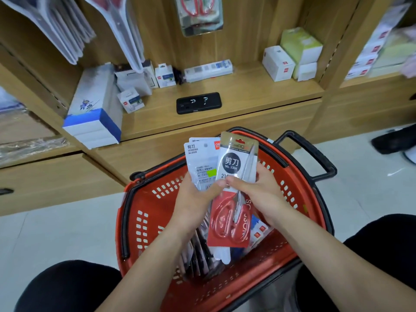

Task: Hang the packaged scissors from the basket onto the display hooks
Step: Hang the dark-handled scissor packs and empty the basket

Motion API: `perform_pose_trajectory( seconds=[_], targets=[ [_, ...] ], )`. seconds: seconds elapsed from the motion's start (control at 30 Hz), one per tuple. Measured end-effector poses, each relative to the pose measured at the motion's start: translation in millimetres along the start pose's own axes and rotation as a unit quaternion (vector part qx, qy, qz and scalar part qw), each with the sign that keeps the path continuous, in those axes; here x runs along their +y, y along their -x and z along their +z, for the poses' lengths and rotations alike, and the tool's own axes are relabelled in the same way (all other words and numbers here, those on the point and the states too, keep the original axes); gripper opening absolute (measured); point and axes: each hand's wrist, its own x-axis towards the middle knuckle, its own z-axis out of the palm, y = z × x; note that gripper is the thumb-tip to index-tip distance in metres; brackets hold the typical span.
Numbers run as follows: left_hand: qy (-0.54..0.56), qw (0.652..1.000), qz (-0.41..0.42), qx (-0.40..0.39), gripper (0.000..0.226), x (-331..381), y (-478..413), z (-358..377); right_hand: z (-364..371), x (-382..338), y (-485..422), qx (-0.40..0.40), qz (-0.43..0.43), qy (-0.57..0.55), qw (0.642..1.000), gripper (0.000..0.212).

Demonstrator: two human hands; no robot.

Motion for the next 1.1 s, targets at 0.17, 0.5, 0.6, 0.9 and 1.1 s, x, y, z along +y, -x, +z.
perform_pose_trajectory(
  seconds=[0.17,0.5,0.6,0.9,1.1],
  targets=[
    [0.01,0.998,0.018,0.06,0.031,10.6,-9.8,-2.2,1.4,-10.0,9.5,-0.021,0.011,-0.064,0.998,0.065],
    [0.044,0.995,0.075,0.043,0.035,85.9,-48.8,-30.6,30.0,-48.5,8.5,-0.045,-0.048,-0.05,0.997,0.086],
    [0.038,0.991,0.124,0.017,0.042,113.6,-54.7,-47.1,39.4,-81.9,3.7,-0.051,-0.1,-0.045,0.993,0.082],
    [0.01,0.967,0.238,0.088,0.031,231.7,-54.2,-73.3,60.1,-202.1,-13.5,-0.017,-0.255,-0.027,0.966,0.067],
    [0.008,0.939,0.303,0.162,0.031,308.7,-55.0,-80.2,64.0,-294.1,-14.0,0.017,-0.342,-0.024,0.939,0.05]
  ],
)
